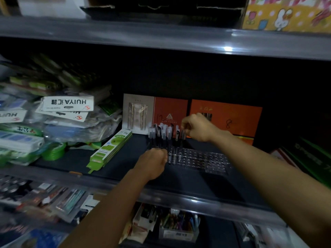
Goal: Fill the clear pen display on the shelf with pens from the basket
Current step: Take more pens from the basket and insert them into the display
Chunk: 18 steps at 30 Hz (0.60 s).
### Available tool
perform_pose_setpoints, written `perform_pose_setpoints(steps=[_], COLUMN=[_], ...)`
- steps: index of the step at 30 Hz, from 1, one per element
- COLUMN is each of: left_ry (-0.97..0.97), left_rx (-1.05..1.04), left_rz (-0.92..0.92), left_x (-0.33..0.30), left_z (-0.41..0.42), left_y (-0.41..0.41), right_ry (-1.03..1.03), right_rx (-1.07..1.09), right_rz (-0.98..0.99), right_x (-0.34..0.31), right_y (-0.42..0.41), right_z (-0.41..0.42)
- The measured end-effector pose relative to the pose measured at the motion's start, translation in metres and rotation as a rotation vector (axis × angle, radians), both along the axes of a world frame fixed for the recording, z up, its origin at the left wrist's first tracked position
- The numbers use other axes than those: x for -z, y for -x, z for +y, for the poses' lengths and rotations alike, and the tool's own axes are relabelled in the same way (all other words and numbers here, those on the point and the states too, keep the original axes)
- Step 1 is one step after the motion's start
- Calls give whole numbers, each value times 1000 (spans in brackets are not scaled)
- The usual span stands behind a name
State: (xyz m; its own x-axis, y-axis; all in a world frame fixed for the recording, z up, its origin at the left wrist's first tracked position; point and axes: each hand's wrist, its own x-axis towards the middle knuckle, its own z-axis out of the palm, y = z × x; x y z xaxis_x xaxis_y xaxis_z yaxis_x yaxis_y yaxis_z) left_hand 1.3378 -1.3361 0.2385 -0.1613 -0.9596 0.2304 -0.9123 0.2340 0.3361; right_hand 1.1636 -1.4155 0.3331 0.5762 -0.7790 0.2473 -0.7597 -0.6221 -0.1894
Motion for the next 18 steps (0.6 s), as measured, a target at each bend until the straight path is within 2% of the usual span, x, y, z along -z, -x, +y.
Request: perform_pose_setpoints(steps=[13, 18], left_ry=[-44, -30], left_rx=[-29, -44], left_rz=[-17, -71], left_x=[-7, -18], left_z=[8, 18], left_y=[-10, -13], right_ry=[-65, 102], right_rx=[38, 53], right_rz=[53, 57], right_x=[2, 1], right_y=[-2, -2], right_z=[8, 34])
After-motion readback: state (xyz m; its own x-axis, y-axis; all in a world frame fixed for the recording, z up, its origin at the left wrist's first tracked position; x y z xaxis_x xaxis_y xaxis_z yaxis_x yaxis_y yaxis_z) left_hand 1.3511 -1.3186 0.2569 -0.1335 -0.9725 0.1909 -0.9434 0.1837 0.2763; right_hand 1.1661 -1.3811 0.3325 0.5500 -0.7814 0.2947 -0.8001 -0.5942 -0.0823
